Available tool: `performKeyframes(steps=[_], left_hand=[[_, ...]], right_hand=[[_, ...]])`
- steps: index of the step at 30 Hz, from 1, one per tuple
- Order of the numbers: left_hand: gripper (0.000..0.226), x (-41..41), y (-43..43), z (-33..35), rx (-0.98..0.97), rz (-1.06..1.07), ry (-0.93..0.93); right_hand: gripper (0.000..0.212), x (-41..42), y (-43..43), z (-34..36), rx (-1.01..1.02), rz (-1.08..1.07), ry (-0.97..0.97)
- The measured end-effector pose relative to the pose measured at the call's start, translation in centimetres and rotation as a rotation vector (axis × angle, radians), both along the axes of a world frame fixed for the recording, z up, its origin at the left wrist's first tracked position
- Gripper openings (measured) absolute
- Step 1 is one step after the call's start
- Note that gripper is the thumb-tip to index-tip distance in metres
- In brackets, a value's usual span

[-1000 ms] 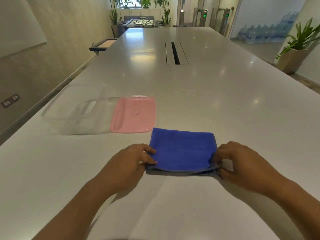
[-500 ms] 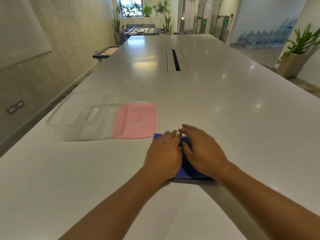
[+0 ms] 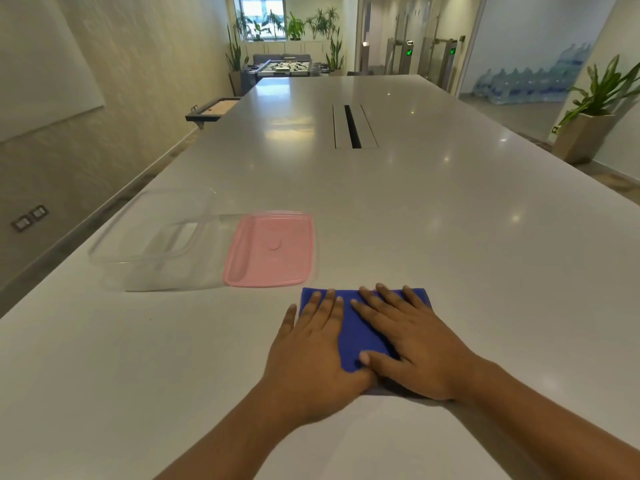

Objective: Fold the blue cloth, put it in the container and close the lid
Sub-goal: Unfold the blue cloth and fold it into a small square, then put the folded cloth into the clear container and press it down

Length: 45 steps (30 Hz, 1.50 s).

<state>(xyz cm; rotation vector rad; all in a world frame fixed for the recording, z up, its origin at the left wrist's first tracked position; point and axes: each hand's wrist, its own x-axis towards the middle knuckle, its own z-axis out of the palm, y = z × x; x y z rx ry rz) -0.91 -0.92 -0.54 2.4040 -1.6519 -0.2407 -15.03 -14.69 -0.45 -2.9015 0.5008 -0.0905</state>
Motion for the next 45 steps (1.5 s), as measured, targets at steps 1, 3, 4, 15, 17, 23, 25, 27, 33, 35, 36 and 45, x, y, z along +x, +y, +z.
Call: performKeyframes(steps=[1, 3, 4, 15, 17, 23, 25, 27, 33, 35, 36, 45], left_hand=[[0.105, 0.2, 0.0, 0.4, 0.011, -0.015, -0.021], [0.115, 0.8, -0.7, 1.2, 0.031, -0.033, -0.027], [0.113, 1.1, -1.3, 1.6, 0.030, -0.026, 0.005], [0.021, 2.4, -4.0, 4.8, -0.015, -0.023, 0.426], [0.022, 2.7, -3.2, 5.0, -0.114, -0.002, 0.586], [0.028, 4.0, -0.5, 6.1, -0.356, 0.111, 1.171], [0.032, 4.6, 0.4, 6.5, -0.449, 0.110, 1.352], [0.034, 5.1, 1.4, 6.9, -0.528, 0.118, 1.549], [0.037, 8.3, 4.7, 7.3, -0.656, 0.182, 1.672], [0.035, 9.7, 6.1, 7.5, -0.670, 0.197, 1.541], [0.034, 10.6, 6.8, 7.5, -0.674, 0.209, 1.483], [0.038, 20.3, 12.7, 8.6, -0.642, 0.236, 1.064]], right_hand=[[0.082, -0.4, -0.3, 0.2, 0.001, 0.076, 0.010], [0.086, -0.9, -0.9, 0.4, 0.021, 0.192, 0.009], [0.085, -1.0, -1.0, 0.5, 0.060, 0.222, -0.027], [0.070, -1.1, -0.3, 0.3, 0.314, -0.245, -0.470], [0.081, -1.0, -0.1, 0.6, 0.443, -0.359, -0.516], [0.097, 0.2, 1.1, 1.9, 0.964, -0.481, -0.617], [0.105, 1.1, 2.0, 2.2, 1.165, -0.472, -0.638], [0.120, 2.4, 3.1, 2.6, 1.436, -0.426, -0.662], [0.105, 6.7, 7.7, 4.7, 1.617, -0.221, -0.695], [0.105, 8.3, 8.9, 5.2, 1.495, -0.164, -0.717], [0.101, 9.1, 9.3, 5.4, 1.430, -0.135, -0.716], [0.088, 18.5, 10.8, 6.9, 1.268, -0.088, -0.646]])
